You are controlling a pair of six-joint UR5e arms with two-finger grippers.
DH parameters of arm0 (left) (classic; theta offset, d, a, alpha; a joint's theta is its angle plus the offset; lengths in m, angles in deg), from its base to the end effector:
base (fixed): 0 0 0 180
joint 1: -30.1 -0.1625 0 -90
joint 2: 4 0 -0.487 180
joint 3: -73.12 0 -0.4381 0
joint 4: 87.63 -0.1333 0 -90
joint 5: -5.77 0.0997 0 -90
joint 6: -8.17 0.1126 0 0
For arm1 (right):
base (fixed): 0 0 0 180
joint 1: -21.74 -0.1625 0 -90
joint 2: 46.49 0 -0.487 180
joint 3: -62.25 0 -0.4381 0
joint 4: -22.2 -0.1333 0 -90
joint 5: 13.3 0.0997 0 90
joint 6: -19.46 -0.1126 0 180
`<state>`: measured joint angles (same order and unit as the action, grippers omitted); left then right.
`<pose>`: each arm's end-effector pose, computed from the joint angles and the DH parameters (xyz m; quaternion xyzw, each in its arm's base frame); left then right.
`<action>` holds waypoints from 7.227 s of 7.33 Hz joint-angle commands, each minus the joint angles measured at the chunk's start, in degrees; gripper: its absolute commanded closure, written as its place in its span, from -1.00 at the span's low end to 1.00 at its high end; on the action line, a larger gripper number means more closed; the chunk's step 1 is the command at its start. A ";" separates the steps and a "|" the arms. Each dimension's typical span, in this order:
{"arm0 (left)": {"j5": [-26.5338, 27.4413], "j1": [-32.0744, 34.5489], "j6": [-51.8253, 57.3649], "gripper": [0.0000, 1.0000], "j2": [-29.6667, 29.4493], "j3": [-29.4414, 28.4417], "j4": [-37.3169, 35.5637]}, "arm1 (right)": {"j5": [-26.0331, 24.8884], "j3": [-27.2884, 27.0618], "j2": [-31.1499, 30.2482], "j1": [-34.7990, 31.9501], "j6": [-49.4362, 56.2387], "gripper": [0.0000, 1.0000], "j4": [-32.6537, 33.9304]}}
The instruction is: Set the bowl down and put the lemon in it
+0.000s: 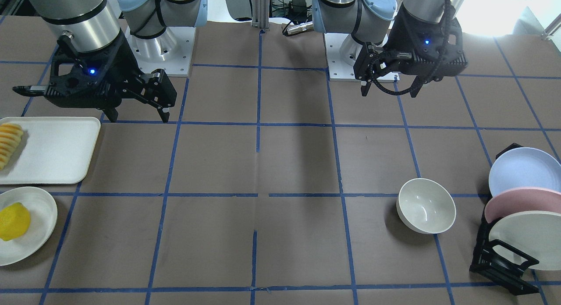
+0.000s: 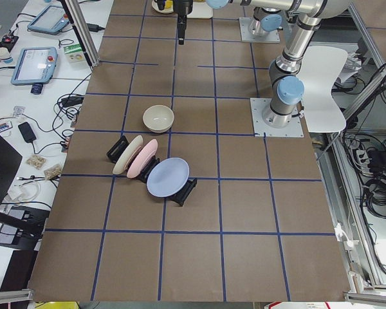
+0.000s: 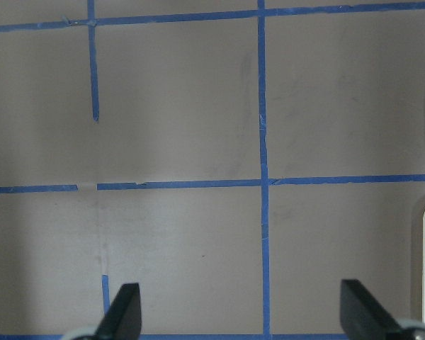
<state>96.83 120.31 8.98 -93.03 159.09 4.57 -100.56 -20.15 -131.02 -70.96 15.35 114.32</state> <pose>-0.1332 -0.5328 0.5800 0.0087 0.9996 -0.0244 0.0094 0.1664 -0.5848 0.5588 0.0114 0.9990 -0.0356 0.0261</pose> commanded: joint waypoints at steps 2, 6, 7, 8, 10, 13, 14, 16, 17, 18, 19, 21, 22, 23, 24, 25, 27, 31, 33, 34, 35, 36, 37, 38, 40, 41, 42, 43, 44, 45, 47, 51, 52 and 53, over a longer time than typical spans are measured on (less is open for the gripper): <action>-0.09 -0.04 -0.03 -1.00 0.00 -0.02 -0.09 | 0.07 0.05 0.07 -0.02 -0.01 -1.00 0.09; -0.18 0.05 0.06 -1.00 0.08 -0.19 -0.09 | -0.02 -0.04 -0.02 -0.02 0.07 -1.00 0.00; -0.62 -0.82 0.06 -1.00 -1.56 -1.59 -0.35 | -0.02 0.05 0.06 -0.02 0.07 -1.00 0.08; -0.45 -2.57 0.32 -1.00 -2.45 -1.43 0.08 | -0.80 0.48 0.07 0.07 0.16 -1.00 0.00; -0.71 -9.23 11.15 -1.00 -8.40 -0.21 -3.32 | -1.07 1.01 0.15 2.42 3.39 -1.00 -0.35; -1.58 -20.74 23.49 -1.00 -17.02 3.57 -13.07 | -1.68 0.84 3.99 18.13 20.92 -1.00 0.43; -3.33 -22.61 24.92 -1.00 -19.83 5.50 -19.63 | -2.82 0.75 8.20 22.35 28.13 -1.00 0.96; -3.17 -23.06 27.48 -1.00 -24.94 6.92 -25.66 | -2.65 0.32 19.78 31.14 41.65 -1.00 14.50; -3.26 -23.06 27.14 -1.00 -26.96 7.01 -26.45 | -3.09 0.23 25.15 32.66 44.95 -1.00 22.77; -2.73 -23.06 27.83 -1.00 -28.37 6.92 -28.90 | -3.01 0.14 27.12 32.68 44.72 -1.00 23.72; -3.08 -23.50 29.05 -1.00 -29.08 7.10 -29.18 | -2.48 -1.60 27.66 32.68 44.72 -1.00 24.77; -3.34 -23.86 28.80 -0.85 -30.23 7.10 -29.19 | -2.30 -5.03 29.15 32.68 45.16 -1.00 28.54; -3.17 -23.94 28.98 -0.57 -30.32 7.10 -29.10 | -2.30 -5.40 29.94 32.68 46.47 -1.00 29.95; -2.91 -24.03 28.98 -0.16 -30.76 7.10 -29.01 | -2.22 -5.31 29.95 32.68 47.09 -0.75 29.97; -2.91 -23.94 28.80 0.34 -30.85 7.10 -29.01 | -3.00 -4.62 29.77 32.68 48.05 0.61 29.71; -2.38 -24.03 28.89 0.94 -30.85 6.93 -29.10 | -3.01 -4.78 29.77 32.68 48.32 1.00 29.70; -2.29 -24.29 28.98 1.00 -30.41 7.36 -28.57 | -3.18 -3.74 28.72 32.68 48.41 1.00 28.48; -8.74 -20.54 20.85 1.00 -26.03 4.73 -18.82 | -4.76 -3.03 16.89 32.59 48.24 1.00 18.22; -12.92 -10.21 6.82 1.00 -25.48 5.51 -20.12 | -4.33 -3.03 10.64 31.98 46.58 1.00 11.72; -12.75 -3.36 -1.87 1.00 -26.18 6.74 -22.74 | -3.89 -3.03 7.92 31.10 43.61 1.00 8.38; -12.66 2.28 -11.18 1.00 -26.71 8.31 -28.86 | -3.88 -2.50 5.97 27.79 40.53 1.00 5.74; -12.84 6.08 -18.58 1.00 -27.33 10.07 -34.66 | -4.06 -1.72 5.61 23.14 34.76 1.00 4.06; -12.49 7.68 -19.96 1.00 -27.07 11.48 -34.90 | -3.97 -1.36 5.60 19.27 29.74 1.00 3.08; -12.66 7.96 -21.80 1.00 -27.59 12.89 -35.16 | -2.84 -1.53 6.04 15.75 23.69 1.00 2.99; -12.84 9.80 -23.14 1.00 -27.33 13.08 -35.42 | -1.42 -2.06 6.48 5.92 9.10 1.00 3.77; -12.84 10.50 -23.32 0.58 -27.33 12.99 -35.43 | -0.81 -2.23 6.57 2.91 4.78 1.00 4.12; -12.58 10.77 -23.32 -0.64 -26.72 13.07 -35.43 | -0.63 -1.97 8.14 1.14 0.82 1.00 4.22; -12.14 9.56 -21.40 -1.00 -24.72 11.86 -35.08 | -0.72 -2.06 10.15 -1.84 -2.62 1.00 8.22; -8.48 7.28 -16.68 -1.00 -22.35 10.63 -33.59 | -0.63 -1.62 12.61 -5.17 -6.74 1.00 11.83; -8.18 4.65 -12.03 -1.00 -19.80 9.14 -28.62 | -0.63 -1.62 15.07 -8.08 -11.92 1.00 14.91; -1.81 2.51 -3.57 -1.00 -14.35 5.45 -17.55 | -0.29 -1.62 20.60 -14.40 -19.32 1.00 23.16; -2.11 1.90 -1.79 -1.00 -5.55 3.15 -8.44 | -0.46 -2.50 27.30 -19.88 -21.90 0.97 28.83; -1.94 2.24 -1.78 -1.00 -3.97 3.32 -7.92 | -1.24 -3.11 27.49 -19.97 -21.64 0.96 28.83; -1.85 2.60 -1.78 -1.00 -2.74 4.02 -7.57 | -1.16 -3.81 27.57 -19.97 -22.16 0.75 28.83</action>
<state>94.88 122.54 7.17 -97.51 162.58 -3.59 -101.51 -23.19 -103.76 -90.84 -6.54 143.11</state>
